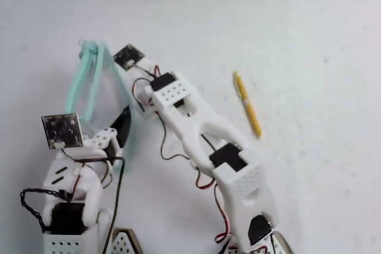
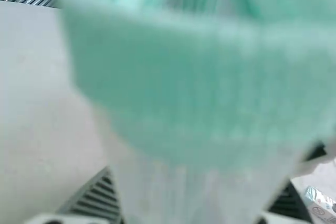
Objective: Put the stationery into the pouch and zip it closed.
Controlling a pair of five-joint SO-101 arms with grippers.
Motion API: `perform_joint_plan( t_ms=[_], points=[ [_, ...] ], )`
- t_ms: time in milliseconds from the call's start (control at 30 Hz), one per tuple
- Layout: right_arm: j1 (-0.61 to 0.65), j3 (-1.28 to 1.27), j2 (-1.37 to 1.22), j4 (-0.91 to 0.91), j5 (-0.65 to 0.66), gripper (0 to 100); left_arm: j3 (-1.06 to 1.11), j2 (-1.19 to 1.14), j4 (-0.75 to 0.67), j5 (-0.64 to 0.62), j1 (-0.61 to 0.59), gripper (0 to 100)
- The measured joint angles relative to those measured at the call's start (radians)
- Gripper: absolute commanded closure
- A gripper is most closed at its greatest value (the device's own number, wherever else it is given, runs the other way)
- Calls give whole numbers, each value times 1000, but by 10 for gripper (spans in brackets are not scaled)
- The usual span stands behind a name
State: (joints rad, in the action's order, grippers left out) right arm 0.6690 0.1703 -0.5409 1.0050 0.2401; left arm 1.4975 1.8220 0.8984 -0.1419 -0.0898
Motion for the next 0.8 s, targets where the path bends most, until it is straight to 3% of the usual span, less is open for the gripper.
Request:
perform_joint_plan(
  t_ms=[133,267,467,800],
  points=[
    [-6,11,-21,-3,0,947,0,0,0,0,0,730],
    [-6,28,-49,-3,0,984,0,0,0,0,0,730],
    [-8,29,-52,2,14,910,0,0,0,0,0,729],
    [-5,48,-57,110,23,924,0,0,0,0,0,729]
  ],
)
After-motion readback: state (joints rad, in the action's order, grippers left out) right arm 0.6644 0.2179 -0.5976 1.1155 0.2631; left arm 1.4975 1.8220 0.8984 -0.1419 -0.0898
